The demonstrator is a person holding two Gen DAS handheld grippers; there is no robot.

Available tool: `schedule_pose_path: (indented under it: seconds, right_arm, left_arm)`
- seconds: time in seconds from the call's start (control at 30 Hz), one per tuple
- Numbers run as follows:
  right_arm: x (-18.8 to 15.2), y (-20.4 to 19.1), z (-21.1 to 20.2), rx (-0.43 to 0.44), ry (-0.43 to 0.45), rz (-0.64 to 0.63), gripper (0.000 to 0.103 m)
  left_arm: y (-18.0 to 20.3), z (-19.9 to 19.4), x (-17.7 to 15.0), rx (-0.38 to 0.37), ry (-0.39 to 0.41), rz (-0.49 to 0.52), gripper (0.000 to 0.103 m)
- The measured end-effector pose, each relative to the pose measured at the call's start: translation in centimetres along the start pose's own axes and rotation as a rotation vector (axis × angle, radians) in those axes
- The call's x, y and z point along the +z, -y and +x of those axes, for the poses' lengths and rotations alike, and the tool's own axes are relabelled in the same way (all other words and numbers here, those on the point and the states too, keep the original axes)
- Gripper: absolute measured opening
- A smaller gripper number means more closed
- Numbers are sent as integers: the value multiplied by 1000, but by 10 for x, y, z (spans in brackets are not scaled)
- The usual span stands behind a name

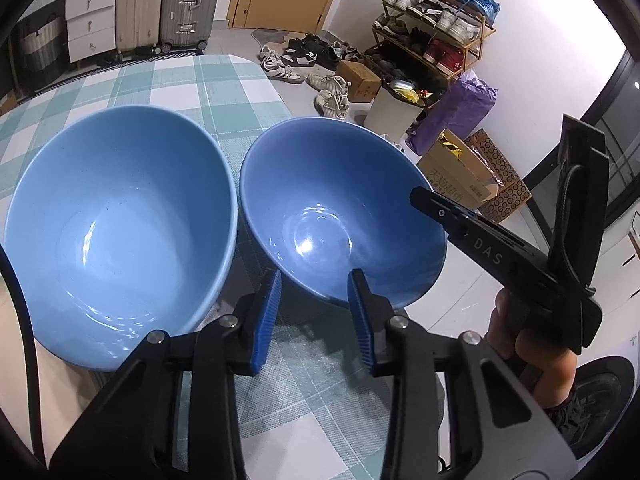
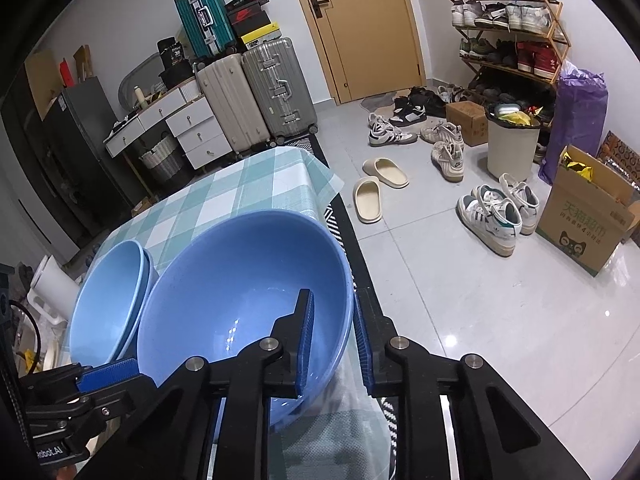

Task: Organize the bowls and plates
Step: 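Lift the light-blue bowl with both tools over the other blue bowl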

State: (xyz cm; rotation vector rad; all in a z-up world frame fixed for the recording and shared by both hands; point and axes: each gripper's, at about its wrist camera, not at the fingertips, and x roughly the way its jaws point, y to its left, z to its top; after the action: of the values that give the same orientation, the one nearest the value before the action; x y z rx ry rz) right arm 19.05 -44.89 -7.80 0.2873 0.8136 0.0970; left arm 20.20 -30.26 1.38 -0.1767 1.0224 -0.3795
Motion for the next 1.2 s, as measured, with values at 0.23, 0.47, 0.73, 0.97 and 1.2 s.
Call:
schedule_pose_path:
  seconds: [0.23,0.47,0.73,0.97,1.2]
  right_arm:
    - [-1,-1,-3,-5,4,-4,21]
    - [-3,-2,-11,-20,15,-15,21]
    - [-7,-4,-16,-32,23,-23,21]
    - [-9,-7,-29,-45,50,-34,21]
    - [-7,-14,-50,-50,90,-47,21]
  left_arm:
    - [2,-2,-2,3,3,18,31]
    - [2,-6,-3,-4,10,31,31]
    - [5,-10,-5,-8,25,49,31]
    - [10,-21,-9,-13,46,71,31]
    - [14,-38,-11,-24,78,92,31]
